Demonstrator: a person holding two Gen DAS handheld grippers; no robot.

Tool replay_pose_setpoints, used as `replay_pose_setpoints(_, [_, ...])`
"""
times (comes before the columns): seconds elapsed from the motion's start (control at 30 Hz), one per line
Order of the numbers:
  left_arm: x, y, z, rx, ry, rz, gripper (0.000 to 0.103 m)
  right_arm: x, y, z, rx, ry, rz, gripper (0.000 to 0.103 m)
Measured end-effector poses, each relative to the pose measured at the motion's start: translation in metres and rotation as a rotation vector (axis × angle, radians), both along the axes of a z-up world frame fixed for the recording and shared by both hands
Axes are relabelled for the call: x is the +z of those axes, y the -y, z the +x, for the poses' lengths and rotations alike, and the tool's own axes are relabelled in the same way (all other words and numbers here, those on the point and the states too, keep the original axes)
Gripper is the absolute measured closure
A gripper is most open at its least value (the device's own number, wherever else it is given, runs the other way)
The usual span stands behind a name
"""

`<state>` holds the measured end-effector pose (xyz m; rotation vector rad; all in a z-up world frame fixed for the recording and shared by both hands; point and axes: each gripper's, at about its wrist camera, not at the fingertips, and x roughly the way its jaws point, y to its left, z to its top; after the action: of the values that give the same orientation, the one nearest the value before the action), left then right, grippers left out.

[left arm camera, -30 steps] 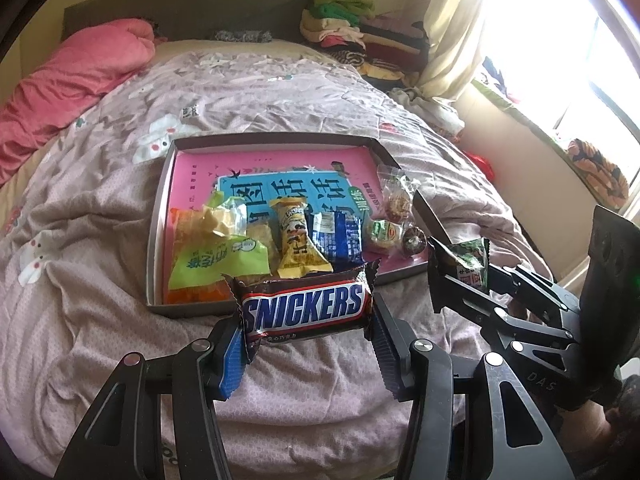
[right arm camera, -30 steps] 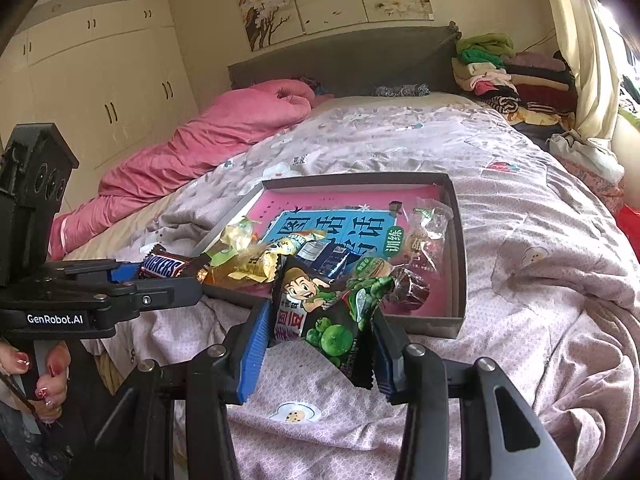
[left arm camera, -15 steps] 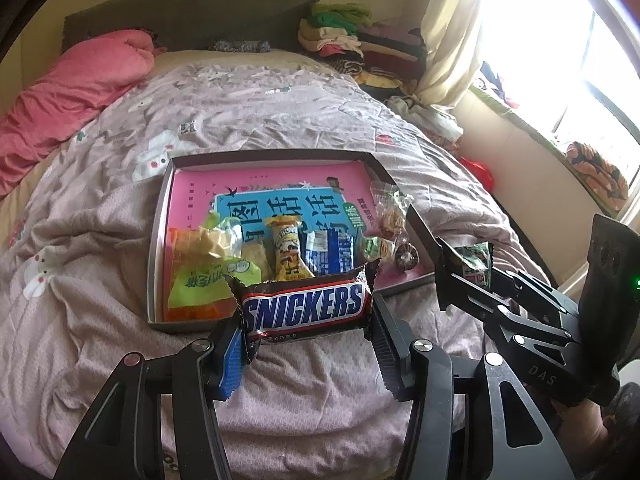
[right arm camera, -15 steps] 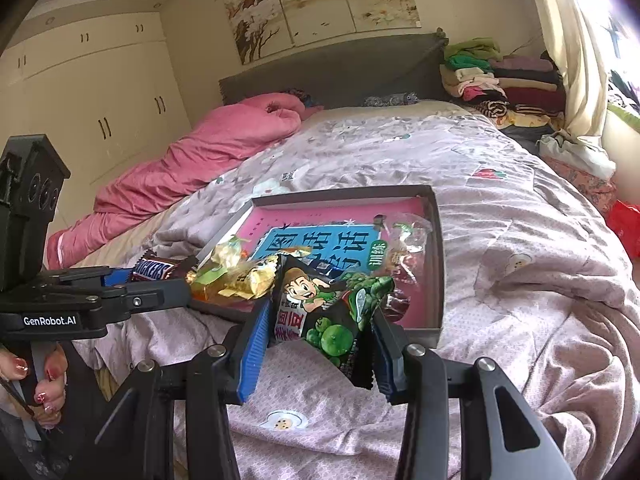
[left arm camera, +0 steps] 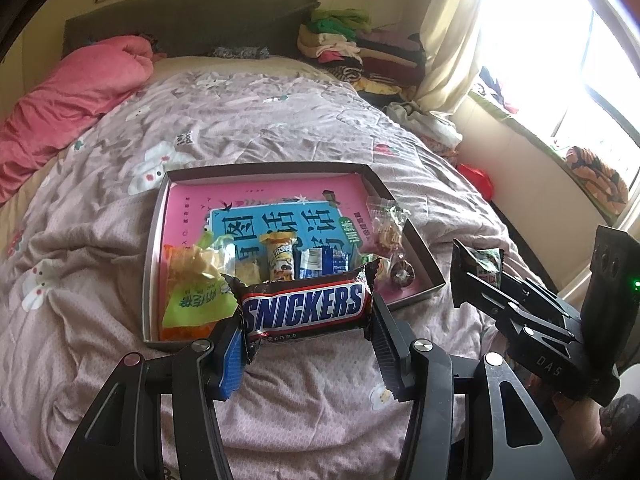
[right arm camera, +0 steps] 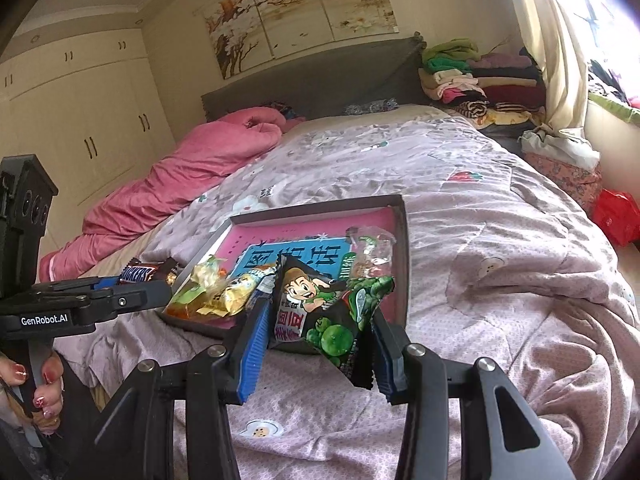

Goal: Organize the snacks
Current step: 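Lift and carry the Snickers bar and green candy bag over the tray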

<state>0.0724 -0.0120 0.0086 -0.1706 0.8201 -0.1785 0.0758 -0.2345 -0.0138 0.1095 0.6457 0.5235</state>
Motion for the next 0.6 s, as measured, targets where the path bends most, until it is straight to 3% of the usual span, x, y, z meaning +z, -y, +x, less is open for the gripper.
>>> replay_pose_setpoints(0.6, [-0.01,0.014,0.019,-0.03,0.0,-0.021,0.047,0.002,0.018,0.01,-0.072,0.008,0.003,0.057])
